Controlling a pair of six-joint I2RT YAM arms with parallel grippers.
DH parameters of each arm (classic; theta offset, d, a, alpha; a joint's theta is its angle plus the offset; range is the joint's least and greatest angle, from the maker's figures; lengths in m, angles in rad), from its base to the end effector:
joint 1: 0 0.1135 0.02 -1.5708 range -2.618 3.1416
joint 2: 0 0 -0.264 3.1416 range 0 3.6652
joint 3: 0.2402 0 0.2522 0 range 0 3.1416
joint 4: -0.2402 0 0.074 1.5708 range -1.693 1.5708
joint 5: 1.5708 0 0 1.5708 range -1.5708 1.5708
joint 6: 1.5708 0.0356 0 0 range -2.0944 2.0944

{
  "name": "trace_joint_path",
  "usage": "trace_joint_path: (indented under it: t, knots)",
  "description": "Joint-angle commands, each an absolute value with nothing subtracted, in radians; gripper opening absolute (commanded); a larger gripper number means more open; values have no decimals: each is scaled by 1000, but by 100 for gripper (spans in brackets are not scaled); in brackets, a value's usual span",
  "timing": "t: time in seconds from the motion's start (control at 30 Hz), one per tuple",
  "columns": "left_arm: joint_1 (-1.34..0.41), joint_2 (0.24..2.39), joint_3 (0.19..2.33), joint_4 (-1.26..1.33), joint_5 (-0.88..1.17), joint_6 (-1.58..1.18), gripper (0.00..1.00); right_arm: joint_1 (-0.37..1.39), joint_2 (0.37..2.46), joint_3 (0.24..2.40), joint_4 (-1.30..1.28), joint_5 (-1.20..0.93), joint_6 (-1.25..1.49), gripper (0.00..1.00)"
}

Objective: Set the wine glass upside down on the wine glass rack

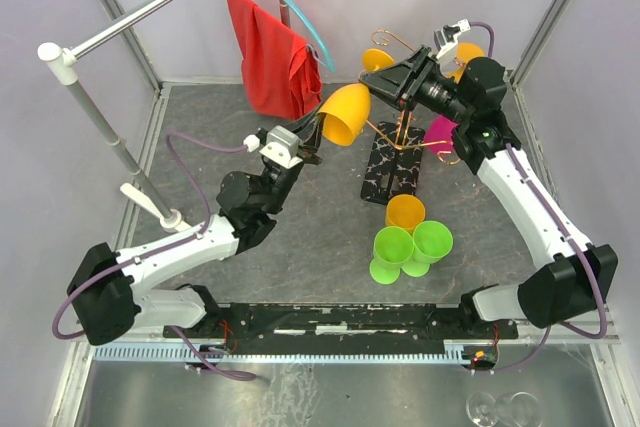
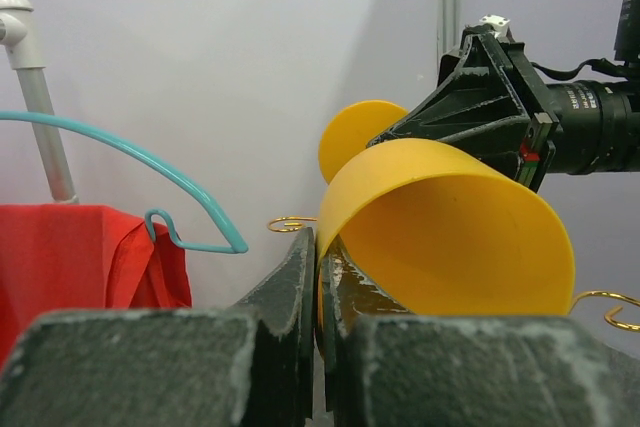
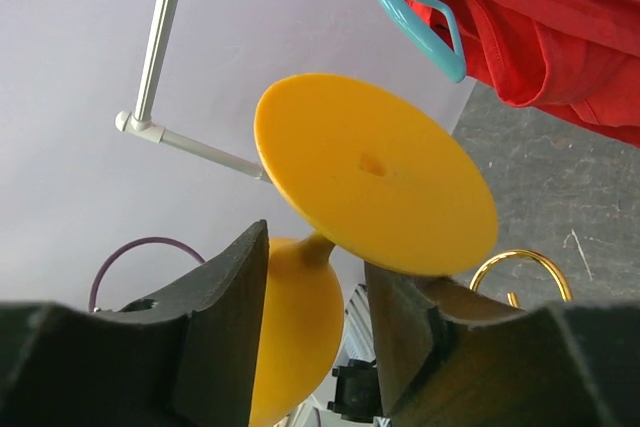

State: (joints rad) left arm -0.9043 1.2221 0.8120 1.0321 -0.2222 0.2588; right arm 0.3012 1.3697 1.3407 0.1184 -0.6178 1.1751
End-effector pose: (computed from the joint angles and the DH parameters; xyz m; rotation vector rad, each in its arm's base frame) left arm 0.1711 -0.2048 0.3823 0.3511 0.9117 -0.4887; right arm 0.2961 0.1136 0.4342 0.1754 1.7281 1.5941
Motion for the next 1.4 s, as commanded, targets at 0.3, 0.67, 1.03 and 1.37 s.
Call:
trace_joint_path:
  t: [0.3,0.67,1.03,1.37]
  knots:
    - [-920,1241,820,1147,-149,210,13,316,1349,1410,123,-598,1086,6]
    - [-920,1117,717,965,-167,220,69,293,1388,1627,-269,-463,628,1]
    - [-920,930,617,804,-213,220,75,45,1335,1619,-329,-479,405,1]
    - [-920,856,609,620,-284,179,77,0,1280,1608,-376,-451,313,1]
